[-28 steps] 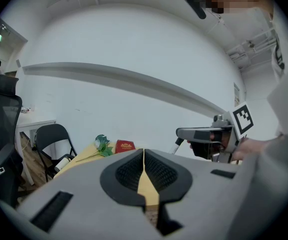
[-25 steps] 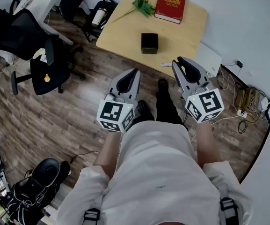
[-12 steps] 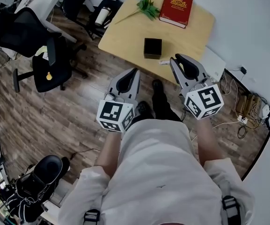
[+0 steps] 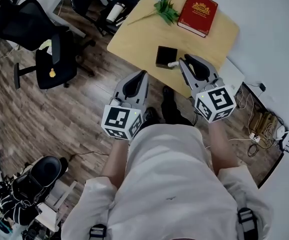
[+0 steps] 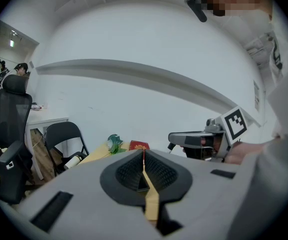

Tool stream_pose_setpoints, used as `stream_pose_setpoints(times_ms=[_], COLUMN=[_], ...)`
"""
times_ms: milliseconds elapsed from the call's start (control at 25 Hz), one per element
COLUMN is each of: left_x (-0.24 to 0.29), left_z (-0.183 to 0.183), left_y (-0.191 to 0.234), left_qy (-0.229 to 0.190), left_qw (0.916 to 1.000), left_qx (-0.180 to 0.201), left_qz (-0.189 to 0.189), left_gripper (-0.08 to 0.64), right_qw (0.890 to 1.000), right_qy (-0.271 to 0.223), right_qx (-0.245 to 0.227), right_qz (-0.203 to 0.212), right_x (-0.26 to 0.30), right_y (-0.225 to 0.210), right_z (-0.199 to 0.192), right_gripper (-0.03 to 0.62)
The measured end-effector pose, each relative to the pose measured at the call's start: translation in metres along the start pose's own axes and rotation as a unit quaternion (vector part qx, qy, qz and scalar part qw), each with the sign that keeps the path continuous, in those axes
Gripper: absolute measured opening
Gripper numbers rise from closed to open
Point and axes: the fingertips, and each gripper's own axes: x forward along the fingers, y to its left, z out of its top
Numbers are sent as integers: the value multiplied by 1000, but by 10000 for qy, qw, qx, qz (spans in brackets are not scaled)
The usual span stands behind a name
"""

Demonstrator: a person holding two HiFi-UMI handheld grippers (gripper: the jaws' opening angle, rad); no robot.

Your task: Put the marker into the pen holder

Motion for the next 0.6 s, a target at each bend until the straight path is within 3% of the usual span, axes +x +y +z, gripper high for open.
stream_pose_setpoints(times_ms=[600], left_x=[40], left_z=[-2], left_y=[14], left_qy=[20], left_qw=[9970], left_qx=[-335], left_qz=[692], left_gripper=[12], right_qw=[9951], right_qy=[641], right_qx=[-3], right_qz=[751], right_x=[59], right_y=[-41], right_z=[-39], right_gripper=[74])
